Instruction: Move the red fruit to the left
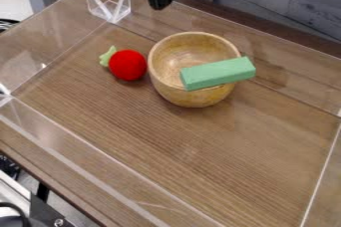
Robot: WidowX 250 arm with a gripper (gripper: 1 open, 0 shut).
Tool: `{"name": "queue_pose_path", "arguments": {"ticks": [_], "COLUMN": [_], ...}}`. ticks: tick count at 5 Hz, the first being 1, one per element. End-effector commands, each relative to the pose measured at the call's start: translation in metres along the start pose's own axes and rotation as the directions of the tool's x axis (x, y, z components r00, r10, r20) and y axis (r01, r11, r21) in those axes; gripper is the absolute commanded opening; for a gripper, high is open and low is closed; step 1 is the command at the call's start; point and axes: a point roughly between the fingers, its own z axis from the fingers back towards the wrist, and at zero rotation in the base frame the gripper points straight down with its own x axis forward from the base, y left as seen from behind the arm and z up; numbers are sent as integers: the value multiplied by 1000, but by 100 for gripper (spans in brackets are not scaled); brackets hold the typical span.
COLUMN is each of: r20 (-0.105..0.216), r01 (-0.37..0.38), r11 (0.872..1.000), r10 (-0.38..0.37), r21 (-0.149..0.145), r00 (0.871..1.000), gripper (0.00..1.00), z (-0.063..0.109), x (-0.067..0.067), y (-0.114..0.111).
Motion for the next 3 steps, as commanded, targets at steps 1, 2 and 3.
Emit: {"name": "queue_pose_path", "arguments": {"ticks": [1,2,3], "r20": [62,59,57], "r01": [-38,-63,-93], "r11": [999,998,996], "r10": [37,62,92], "r21": [17,19,18], "r00": [997,996,994], "gripper": [0,100,0], "z": [27,26,24], "x": [6,10,12], "y": [7,3,1]}}
